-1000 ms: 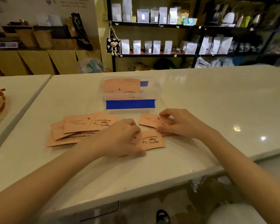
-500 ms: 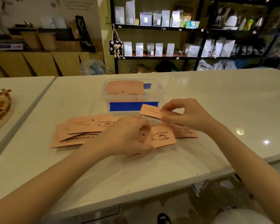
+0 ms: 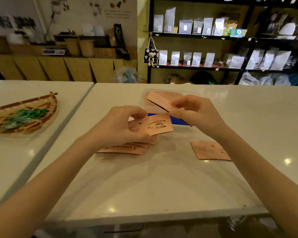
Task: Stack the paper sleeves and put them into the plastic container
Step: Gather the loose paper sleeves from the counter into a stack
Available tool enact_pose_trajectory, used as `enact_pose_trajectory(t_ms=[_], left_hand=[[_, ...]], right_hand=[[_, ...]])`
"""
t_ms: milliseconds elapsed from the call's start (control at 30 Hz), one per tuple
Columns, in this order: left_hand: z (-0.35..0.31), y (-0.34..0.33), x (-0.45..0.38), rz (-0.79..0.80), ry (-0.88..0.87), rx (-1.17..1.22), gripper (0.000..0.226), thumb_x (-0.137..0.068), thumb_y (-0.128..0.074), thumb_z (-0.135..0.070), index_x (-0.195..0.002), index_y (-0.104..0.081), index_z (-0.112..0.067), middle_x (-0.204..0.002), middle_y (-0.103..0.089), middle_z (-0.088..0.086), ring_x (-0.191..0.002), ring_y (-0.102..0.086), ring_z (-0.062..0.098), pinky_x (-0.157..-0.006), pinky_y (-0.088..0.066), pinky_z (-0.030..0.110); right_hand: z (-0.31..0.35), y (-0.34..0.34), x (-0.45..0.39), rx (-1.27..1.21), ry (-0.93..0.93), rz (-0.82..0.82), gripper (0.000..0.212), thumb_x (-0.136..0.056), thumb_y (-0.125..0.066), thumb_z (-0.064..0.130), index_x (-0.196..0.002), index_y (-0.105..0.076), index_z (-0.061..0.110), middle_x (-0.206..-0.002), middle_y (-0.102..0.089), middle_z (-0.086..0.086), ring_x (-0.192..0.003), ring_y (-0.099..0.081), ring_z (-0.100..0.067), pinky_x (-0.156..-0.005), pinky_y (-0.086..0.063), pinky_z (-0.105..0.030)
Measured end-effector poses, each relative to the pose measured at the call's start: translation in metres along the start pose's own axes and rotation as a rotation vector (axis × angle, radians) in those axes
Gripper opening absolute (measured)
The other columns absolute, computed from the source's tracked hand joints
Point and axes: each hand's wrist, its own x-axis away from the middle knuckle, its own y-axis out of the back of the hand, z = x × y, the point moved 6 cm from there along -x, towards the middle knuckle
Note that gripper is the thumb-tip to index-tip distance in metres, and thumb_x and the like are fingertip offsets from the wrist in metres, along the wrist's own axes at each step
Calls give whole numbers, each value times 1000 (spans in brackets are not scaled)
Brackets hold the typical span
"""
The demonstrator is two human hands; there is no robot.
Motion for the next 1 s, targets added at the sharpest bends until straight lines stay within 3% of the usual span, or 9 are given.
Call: enact_pose_trajectory(t_ms=[67,167,300,433,533,600,767,933,1000], left_hand=[[19,3,2,5,57,-12,60,-61,-74,-44,-115,-55,-27,-116,-60,-8,-99,-52,5,-73,-38,10],[37,2,5,9,117,-24,64,-63,-74,-41,-120,-51,-24,-119,-60,-6,-99,-50,5,-78,-36,15],[48,-2,11,4,165,18,76,-64,-75,-37,-129,-37,-26,-122,-58,-5,-98,-51,6,-81,-36,18],[53,-4,16,-51,187,113,86,-66,-75,-31,-136,-25,-26,-123,-53,-9,-112,-49,11,-82,-38,14],[65,-7,21,-61,298,139,115,-63,-76,-34,-143,5,-20,-145,-36,-2,-131,-36,20,-101,-34,29],[70,-9,23,-68,338,137,125,-57,-78,-40,-142,11,-21,-153,-20,-3,-137,-27,20,-107,-28,33],[58,-6,23,-17,260,-18,107,-56,-76,-49,-141,-14,-27,-155,-9,-6,-141,-9,14,-111,-15,30],[15,-16,8,45,75,-7,86,-64,-69,-49,-137,-29,-29,-153,-15,-10,-138,-15,7,-109,-18,27],[-9,-21,0,40,-38,31,78,-69,-65,-48,-137,-30,-30,-147,-24,-15,-130,-20,-4,-105,-18,14]], right_hand=[[4,-16,-4,32,41,30,28,-70,-70,34,-96,-68,24,-92,-59,24,-85,-56,12,-70,-44,-3],[10,-41,-7,77,109,85,28,-71,-70,34,-97,-65,26,-94,-53,28,-91,-52,8,-71,-39,2],[14,-67,-7,122,122,164,29,-72,-67,38,-100,-61,33,-95,-45,33,-90,-45,9,-68,-40,-3],[13,-85,0,137,140,227,34,-74,-66,38,-106,-59,30,-117,-54,15,-95,-43,1,-74,-35,-5],[6,-94,4,153,112,286,37,-74,-65,41,-110,-57,32,-127,-53,9,-102,-40,-2,-78,-35,-10],[3,-97,6,195,111,321,39,-74,-64,43,-111,-56,33,-128,-52,9,-101,-39,-1,-82,-35,-15],[3,-101,10,354,214,374,41,-76,-62,45,-114,-58,29,-127,-53,8,-112,-37,-2,-89,-29,-17],[-1,-74,14,331,179,337,39,-76,-64,38,-113,-57,27,-128,-54,8,-118,-40,-5,-95,-33,-22],[-3,-53,18,310,171,304,40,-76,-65,35,-113,-57,26,-125,-56,8,-115,-45,-5,-97,-37,-23]])
